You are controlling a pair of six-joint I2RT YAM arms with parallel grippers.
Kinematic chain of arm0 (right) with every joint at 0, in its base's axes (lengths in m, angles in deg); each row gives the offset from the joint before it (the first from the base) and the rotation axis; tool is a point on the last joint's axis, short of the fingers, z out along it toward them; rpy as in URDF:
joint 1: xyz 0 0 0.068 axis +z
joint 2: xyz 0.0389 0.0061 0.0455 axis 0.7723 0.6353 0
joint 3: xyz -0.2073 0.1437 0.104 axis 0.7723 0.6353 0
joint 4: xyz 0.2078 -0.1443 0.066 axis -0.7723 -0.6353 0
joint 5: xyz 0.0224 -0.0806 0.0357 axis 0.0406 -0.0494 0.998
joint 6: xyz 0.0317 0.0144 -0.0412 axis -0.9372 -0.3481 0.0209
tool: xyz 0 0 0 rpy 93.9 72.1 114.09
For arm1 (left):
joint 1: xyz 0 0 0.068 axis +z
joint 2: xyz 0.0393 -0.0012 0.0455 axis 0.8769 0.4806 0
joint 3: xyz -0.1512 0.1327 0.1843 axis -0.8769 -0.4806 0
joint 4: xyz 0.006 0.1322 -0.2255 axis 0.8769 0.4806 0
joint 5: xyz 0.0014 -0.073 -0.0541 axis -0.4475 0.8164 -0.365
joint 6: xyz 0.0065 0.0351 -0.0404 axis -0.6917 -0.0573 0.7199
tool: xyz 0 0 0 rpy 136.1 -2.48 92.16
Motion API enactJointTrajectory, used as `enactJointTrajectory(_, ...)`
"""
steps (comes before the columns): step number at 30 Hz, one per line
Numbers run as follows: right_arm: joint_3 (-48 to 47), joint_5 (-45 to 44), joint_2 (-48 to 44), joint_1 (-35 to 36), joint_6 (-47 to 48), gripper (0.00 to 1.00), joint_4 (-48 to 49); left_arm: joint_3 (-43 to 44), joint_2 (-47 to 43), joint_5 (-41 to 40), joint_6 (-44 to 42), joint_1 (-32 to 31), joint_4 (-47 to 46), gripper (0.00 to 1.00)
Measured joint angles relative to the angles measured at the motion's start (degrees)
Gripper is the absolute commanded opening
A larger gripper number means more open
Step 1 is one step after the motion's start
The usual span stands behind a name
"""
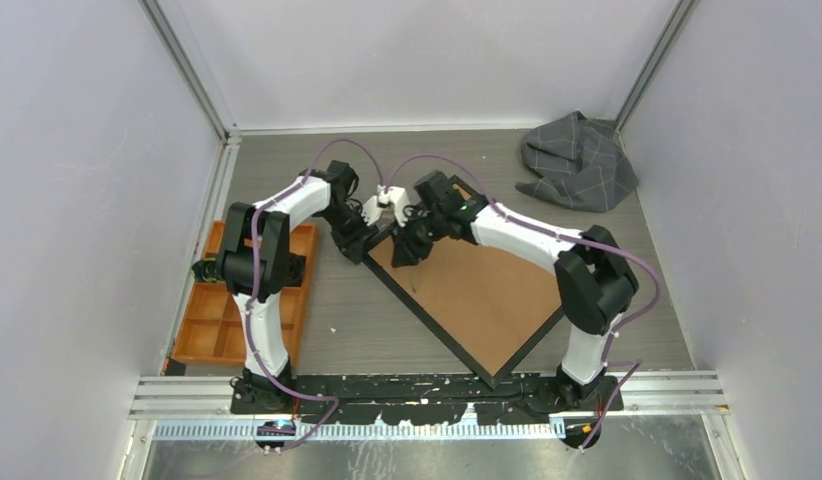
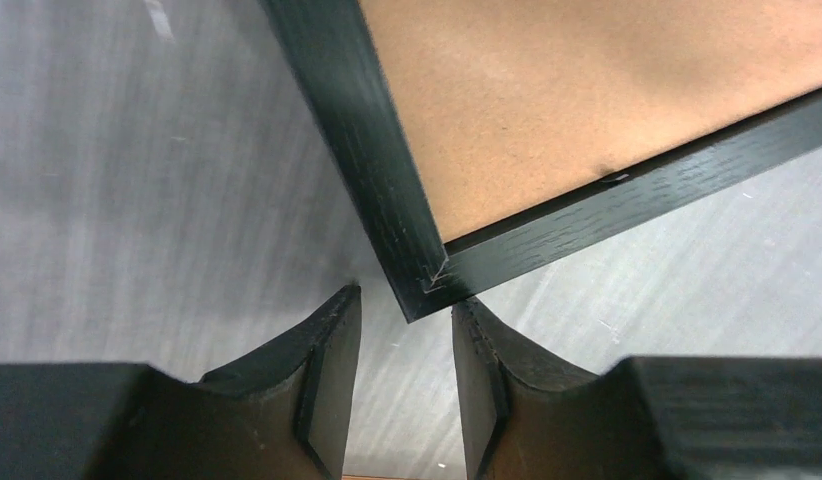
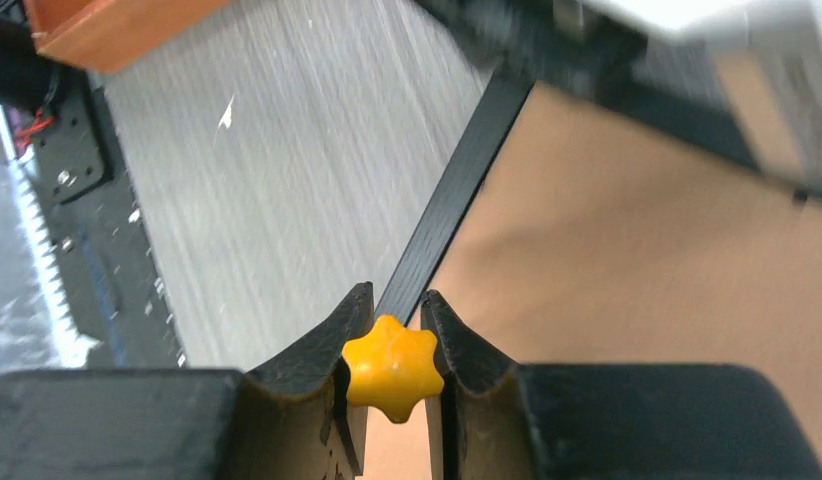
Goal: Take the photo out of the frame
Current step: Release the photo frame item from the photo frame, then adjust the photo frame at the center of the board.
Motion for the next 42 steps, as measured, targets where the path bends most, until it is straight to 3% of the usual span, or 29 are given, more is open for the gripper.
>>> enactJointTrajectory(6,0.0,4.2,-9.9,-8.2,0.7,0.01,-11.0,0.0,-0.6,-3.2,1.3,0.8,-6.7,0.44)
enactJointTrajectory(15,4.2,8.0,-24.2,-29.0,-4.8,0.01,-9.2,0.4,-7.0,-3.1,1.9,2.9,-5.7,0.48)
enactJointTrajectory(20,6.3,6.6,-29.8,-37.1,-7.3,0.01,-8.8,8.6,-8.0,-0.2,3.1,2.2,-1.7,0.48)
enactJointTrajectory(25,9.3,5.3,-38.9,-44.2,-8.0,0.01,-8.5,22.0,-1.0,-1.1,5.5,-2.4,-1.1,0.48)
enactJointTrajectory(33,16.6,2.6,-48.3,-49.6,-5.6,0.01,-10.0,41.0,19.9,-0.2,11.5,-8.9,0.1,0.48)
enactJointTrajectory(42,17.9,-1.8,-54.9,-49.8,12.1,0.01,-30.2,43.1,24.0,2.4,15.8,-8.0,-0.4,0.44)
